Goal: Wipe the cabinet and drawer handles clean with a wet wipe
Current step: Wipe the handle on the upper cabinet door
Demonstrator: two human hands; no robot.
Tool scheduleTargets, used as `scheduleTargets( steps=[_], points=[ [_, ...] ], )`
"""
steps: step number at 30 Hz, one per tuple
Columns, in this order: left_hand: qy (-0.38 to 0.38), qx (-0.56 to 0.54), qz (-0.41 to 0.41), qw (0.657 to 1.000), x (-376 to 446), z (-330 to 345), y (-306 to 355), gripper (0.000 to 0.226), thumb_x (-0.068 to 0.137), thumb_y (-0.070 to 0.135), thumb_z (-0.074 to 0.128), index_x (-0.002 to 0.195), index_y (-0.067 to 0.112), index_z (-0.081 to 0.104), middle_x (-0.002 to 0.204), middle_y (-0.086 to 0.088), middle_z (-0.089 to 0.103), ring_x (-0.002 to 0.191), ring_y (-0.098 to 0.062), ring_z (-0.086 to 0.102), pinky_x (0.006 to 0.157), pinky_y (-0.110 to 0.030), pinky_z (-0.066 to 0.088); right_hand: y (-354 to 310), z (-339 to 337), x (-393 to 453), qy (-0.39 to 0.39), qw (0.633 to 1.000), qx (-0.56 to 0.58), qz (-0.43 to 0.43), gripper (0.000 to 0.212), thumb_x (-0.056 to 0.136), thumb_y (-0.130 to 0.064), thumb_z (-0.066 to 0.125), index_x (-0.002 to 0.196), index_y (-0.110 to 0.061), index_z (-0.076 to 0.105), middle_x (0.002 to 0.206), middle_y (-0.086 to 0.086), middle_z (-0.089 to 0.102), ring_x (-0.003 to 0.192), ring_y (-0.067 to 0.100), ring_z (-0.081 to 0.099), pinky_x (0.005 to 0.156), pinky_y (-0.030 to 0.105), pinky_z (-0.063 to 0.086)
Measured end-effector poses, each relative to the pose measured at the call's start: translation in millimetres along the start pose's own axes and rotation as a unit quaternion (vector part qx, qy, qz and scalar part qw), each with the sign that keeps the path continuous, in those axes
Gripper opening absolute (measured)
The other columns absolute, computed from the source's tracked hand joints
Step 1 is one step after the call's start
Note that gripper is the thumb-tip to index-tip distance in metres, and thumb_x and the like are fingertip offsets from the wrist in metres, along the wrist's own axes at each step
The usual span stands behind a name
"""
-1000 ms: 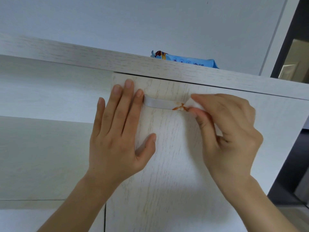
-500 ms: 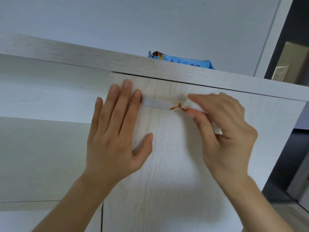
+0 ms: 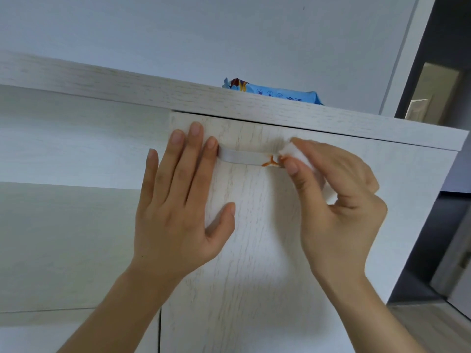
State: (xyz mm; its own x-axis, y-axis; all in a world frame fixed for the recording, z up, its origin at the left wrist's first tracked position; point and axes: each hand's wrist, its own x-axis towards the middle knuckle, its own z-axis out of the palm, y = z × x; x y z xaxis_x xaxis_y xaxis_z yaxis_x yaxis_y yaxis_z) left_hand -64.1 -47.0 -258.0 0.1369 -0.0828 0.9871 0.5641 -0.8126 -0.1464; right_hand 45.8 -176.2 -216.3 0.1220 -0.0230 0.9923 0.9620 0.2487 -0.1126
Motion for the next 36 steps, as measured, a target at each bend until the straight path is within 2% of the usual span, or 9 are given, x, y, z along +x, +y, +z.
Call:
scheduleTargets(
  steps=[5,10,16,18,20,25,30,33,36],
  points=[
    [0.002,0.002,-0.003,1.0,-0.5,0.6,0.4,0.069,0.09,0.037,0.048,0.144,0.002,0.025,0.15,-0.014,0.022,0.143,-0.03,0.018,0.116,-0.05,0.019,3.7,2.3,2.3,-0.029,0.995,-0.066,-0.074,0.02,0.086,-0.022,0.066,0.104,-0.029,0.058,0.101,-0.026,0.053,0.102,0.004,0.055,0.097,0.06,0.03],
    [0.005,-0.002,-0.003,1.0,-0.3,1.4,-0.2,0.068,0.09,0.038,0.046,0.144,0.001,0.026,0.15,-0.014,0.022,0.143,-0.029,0.018,0.115,-0.051,0.02,4.0,3.8,-1.0,-0.019,0.996,-0.071,-0.057,0.014,0.088,-0.022,0.065,0.101,-0.028,0.065,0.096,-0.022,0.058,0.099,0.0,0.055,0.099,0.053,0.028],
    [0.006,-0.011,-0.006,1.0,0.1,1.4,0.0,0.067,0.09,0.037,0.046,0.144,0.002,0.027,0.15,-0.012,0.022,0.143,-0.03,0.019,0.115,-0.051,0.02,1.3,3.2,-1.9,-0.008,0.997,-0.056,-0.046,0.02,0.088,-0.021,0.064,0.102,-0.033,0.058,0.098,-0.028,0.055,0.1,-0.002,0.053,0.1,0.055,0.031],
    [0.007,-0.019,-0.006,1.0,0.1,0.4,-0.4,0.067,0.09,0.036,0.048,0.143,0.002,0.027,0.15,-0.011,0.023,0.143,-0.029,0.019,0.116,-0.051,0.019,0.7,1.0,-2.2,0.002,0.999,-0.032,-0.025,0.022,0.087,-0.024,0.063,0.102,-0.038,0.057,0.092,-0.033,0.057,0.103,-0.005,0.053,0.096,0.06,0.034],
    [0.01,-0.034,-0.012,0.999,-1.5,-0.5,-0.5,0.067,0.088,0.034,0.049,0.143,0.001,0.028,0.15,-0.01,0.023,0.144,-0.026,0.018,0.116,-0.05,0.018,2.0,-1.4,-3.8,0.012,1.0,-0.017,-0.011,0.023,0.087,-0.024,0.063,0.104,-0.037,0.056,0.097,-0.037,0.055,0.105,-0.006,0.052,0.094,0.061,0.036],
    [0.015,-0.053,-0.034,0.998,-5.8,-0.2,0.0,0.065,0.088,0.031,0.049,0.142,0.002,0.028,0.15,-0.007,0.023,0.145,-0.02,0.012,0.117,-0.048,0.017,3.8,5.9,-2.2,-0.03,0.991,-0.084,-0.099,0.02,0.09,-0.021,0.061,0.11,-0.025,0.057,0.113,-0.019,0.053,0.112,0.006,0.053,0.099,0.056,0.029],
    [0.009,-0.065,-0.035,0.997,-5.2,-0.7,-0.4,0.065,0.087,0.03,0.049,0.142,0.003,0.027,0.15,-0.005,0.021,0.145,-0.019,0.01,0.117,-0.047,0.016,9.9,2.7,-3.2,-0.029,0.982,-0.135,-0.133,0.02,0.095,-0.02,0.057,0.114,-0.024,0.056,0.116,-0.016,0.054,0.112,0.01,0.055,0.099,0.052,0.025],
    [0.011,-0.068,-0.039,0.997,-5.4,-0.5,0.7,0.065,0.087,0.03,0.048,0.142,0.004,0.026,0.15,-0.004,0.021,0.145,-0.018,0.009,0.117,-0.047,0.016,5.8,12.2,-3.0,-0.03,0.98,-0.125,-0.152,0.019,0.095,-0.021,0.055,0.114,-0.023,0.058,0.112,-0.018,0.055,0.111,0.005,0.054,0.099,0.05,0.024],
    [0.008,-0.065,-0.035,0.997,-5.4,-1.0,-0.6,0.066,0.086,0.03,0.049,0.143,0.004,0.026,0.15,-0.005,0.021,0.145,-0.019,0.01,0.117,-0.047,0.016,6.5,11.7,-6.8,0.0,0.987,-0.113,-0.111,0.02,0.092,-0.019,0.06,0.11,-0.027,0.058,0.108,-0.025,0.056,0.107,0.005,0.056,0.099,0.054,0.026]
  ],
)
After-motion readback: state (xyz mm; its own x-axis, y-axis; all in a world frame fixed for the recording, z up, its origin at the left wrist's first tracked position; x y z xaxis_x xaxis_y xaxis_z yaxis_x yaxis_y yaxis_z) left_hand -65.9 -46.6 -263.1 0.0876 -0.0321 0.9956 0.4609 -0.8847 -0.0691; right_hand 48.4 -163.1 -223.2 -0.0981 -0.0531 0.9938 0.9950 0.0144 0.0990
